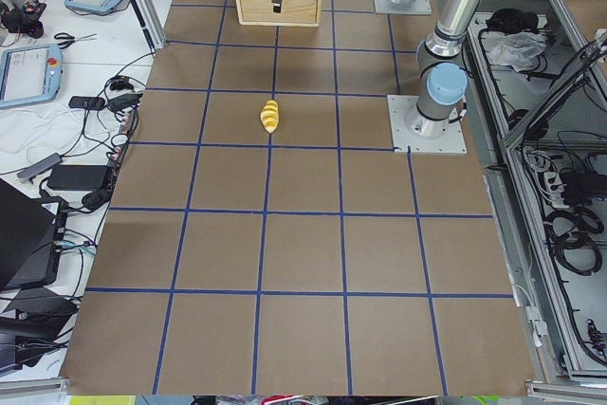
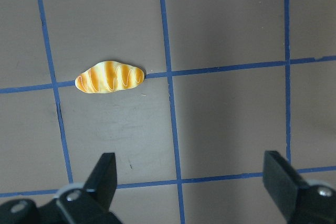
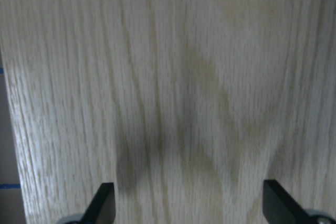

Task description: Open upper drawer

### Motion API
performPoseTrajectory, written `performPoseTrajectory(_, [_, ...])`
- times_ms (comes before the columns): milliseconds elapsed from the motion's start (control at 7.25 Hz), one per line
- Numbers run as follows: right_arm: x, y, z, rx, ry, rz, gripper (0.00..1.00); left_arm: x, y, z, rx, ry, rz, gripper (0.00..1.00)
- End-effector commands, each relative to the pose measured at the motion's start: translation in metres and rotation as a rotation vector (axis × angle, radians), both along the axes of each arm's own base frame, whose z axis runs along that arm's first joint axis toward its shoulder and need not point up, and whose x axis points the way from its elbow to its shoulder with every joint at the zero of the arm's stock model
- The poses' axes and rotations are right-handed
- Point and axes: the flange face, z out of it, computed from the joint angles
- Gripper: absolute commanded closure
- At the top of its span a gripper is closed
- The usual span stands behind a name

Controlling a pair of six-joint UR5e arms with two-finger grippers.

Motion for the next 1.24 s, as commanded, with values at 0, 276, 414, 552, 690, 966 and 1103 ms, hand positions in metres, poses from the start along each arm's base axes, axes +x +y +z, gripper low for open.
performPoseTrajectory(0, [-0.0007,-0.0001,-0.0005,0.001,0.000,-0.002,0.00,0.0002,-0.0001,-0.0002,-0.001,0.001,0.000,0.00])
performPoseTrajectory(276, [0.0001,0.0001,-0.0005,0.001,0.000,0.001,0.00,0.0002,0.0000,-0.0009,0.001,0.001,0.001,0.00])
performPoseTrajectory(414, [-0.0007,-0.0002,0.0002,0.000,0.000,0.000,0.00,0.0002,0.0003,-0.0038,0.005,0.001,0.001,0.00])
performPoseTrajectory(552, [0.0001,0.0000,0.0002,0.000,0.000,0.001,0.00,-0.0008,0.0002,-0.0072,-0.002,0.003,0.000,0.00])
performPoseTrajectory(690, [0.0001,0.0000,0.0002,0.000,0.000,0.001,0.00,0.0001,-0.0009,-0.0039,-0.048,0.003,0.000,0.00])
performPoseTrajectory(966, [0.0001,0.0000,0.0002,0.000,0.000,0.000,0.00,0.0014,0.0029,-0.0061,-0.039,0.000,0.002,0.00])
performPoseTrajectory(1103, [-0.0007,-0.0002,0.0002,0.000,0.000,-0.002,0.00,0.0002,0.0049,-0.0071,-0.020,0.004,0.004,0.00])
